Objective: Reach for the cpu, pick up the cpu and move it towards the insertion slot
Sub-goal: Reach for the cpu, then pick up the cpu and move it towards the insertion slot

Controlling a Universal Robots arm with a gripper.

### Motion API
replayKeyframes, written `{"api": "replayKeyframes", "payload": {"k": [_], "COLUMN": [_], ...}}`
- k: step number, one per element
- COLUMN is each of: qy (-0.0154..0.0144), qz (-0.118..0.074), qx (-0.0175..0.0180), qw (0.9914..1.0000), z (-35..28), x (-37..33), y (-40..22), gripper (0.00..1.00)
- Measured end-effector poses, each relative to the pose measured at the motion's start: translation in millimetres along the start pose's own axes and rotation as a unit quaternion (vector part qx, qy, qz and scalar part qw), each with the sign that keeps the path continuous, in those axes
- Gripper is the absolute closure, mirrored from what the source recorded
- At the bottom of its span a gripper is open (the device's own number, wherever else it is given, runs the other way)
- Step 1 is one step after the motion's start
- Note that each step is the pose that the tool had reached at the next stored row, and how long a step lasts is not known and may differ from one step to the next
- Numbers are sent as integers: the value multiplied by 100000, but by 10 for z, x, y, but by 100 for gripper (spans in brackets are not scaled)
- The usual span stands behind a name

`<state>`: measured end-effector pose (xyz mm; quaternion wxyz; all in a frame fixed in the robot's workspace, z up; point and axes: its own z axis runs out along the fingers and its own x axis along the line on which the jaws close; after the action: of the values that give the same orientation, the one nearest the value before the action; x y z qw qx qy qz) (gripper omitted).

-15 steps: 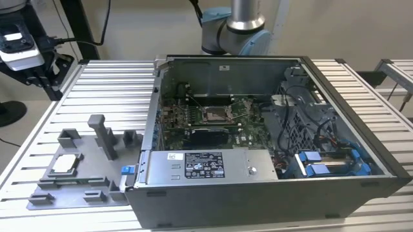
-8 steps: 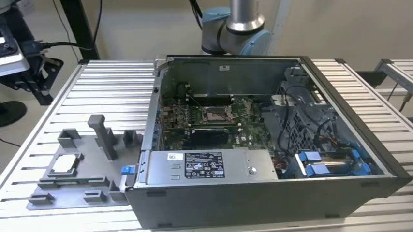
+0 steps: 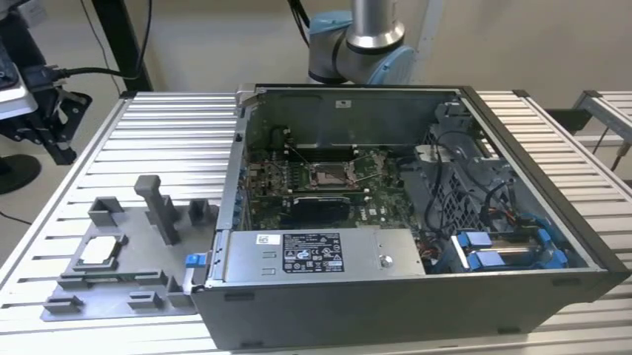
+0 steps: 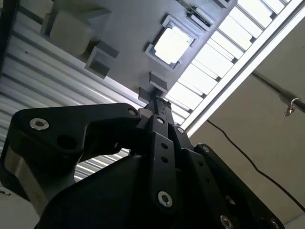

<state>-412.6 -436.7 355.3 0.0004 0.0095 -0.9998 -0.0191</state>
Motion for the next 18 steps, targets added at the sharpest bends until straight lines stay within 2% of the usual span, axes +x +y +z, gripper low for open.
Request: {"api": "replayKeyframes", "payload": {"k": [1, 16, 18], "qy": [-3, 0, -11], "qz": [-3, -3, -12], "qx": [-3, -2, -2], "qw": [100000, 100000, 100000], "z": [0, -1, 6], "x": [1, 10, 50], "y": [-1, -19, -19], "gripper": [0, 0, 0]}}
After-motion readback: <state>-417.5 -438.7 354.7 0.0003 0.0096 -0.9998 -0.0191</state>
